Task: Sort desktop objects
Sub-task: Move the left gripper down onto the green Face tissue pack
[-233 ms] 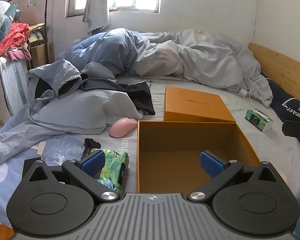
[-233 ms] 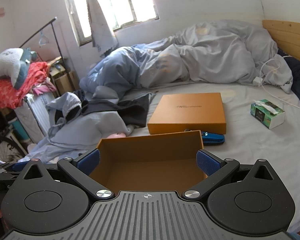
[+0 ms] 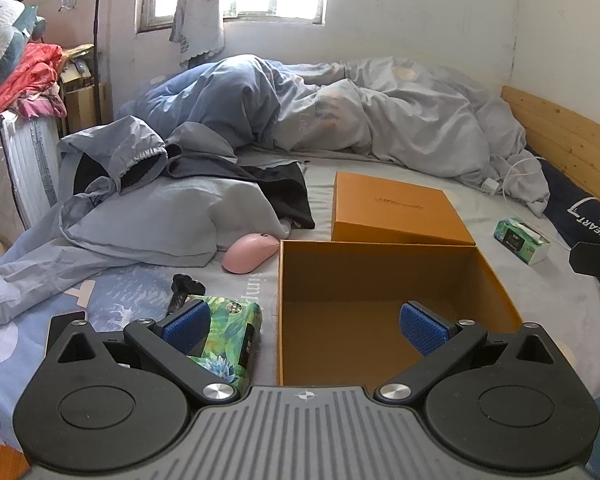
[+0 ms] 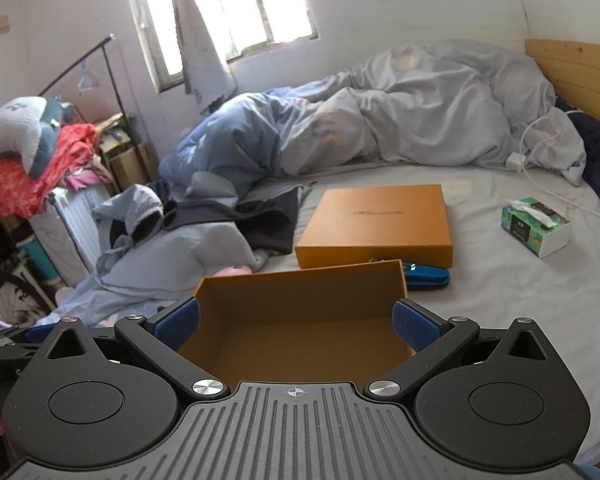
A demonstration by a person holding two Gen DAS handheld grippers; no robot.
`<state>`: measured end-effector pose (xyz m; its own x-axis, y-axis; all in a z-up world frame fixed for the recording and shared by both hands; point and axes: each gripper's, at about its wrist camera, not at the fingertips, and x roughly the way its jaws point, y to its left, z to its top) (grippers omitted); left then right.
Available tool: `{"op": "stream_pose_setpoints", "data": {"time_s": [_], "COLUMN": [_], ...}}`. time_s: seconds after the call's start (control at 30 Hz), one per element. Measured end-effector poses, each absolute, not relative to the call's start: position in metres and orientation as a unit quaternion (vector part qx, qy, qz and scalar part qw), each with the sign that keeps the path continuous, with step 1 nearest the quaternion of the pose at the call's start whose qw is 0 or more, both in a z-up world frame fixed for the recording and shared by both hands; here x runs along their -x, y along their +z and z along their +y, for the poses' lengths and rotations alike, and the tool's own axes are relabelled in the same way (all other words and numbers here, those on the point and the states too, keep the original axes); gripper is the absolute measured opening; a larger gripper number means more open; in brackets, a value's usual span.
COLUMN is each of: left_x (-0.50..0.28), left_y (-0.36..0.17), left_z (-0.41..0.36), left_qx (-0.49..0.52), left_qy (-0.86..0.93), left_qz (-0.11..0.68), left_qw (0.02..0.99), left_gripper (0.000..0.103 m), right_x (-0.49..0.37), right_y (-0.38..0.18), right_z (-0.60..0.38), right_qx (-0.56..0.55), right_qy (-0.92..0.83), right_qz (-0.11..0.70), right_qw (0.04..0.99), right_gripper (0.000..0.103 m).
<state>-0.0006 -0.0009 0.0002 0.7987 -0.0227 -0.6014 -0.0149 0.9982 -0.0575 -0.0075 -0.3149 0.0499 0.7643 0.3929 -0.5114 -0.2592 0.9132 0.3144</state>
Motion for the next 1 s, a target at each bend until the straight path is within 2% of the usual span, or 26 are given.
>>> {"op": "stream_pose_setpoints", "data": {"time_s": [0.3, 0.63, 1.0], "left_x": [-0.002, -0.025, -0.063], "left_y": [-0.003, -0.012, -0.064], "left_z": [0.022, 0.059, 0.084], "left_qx": [0.007, 0.029, 0.027], "left_qy": [0.049, 0.085, 0.048], "left_qz": [0.300, 0.313, 0.341], "left_qw": [0.953, 0.946, 0.938], "left_gripper": [0.103, 0.103, 0.097], "right_x": [0.006, 0.006, 0.004], "right_y": [0.048, 0.043, 0.043], "right_z": [-0.317, -0.314, -0.312], "right_qx": [-0.118, -0.123, -0.127], "right_qy": [0.176, 0.179, 0.180], "right_qz": [0.292, 0.300, 0.311], "right_qw": [0.933, 0.929, 0.924], "right_gripper": [0.103, 0.103, 0.103]}}
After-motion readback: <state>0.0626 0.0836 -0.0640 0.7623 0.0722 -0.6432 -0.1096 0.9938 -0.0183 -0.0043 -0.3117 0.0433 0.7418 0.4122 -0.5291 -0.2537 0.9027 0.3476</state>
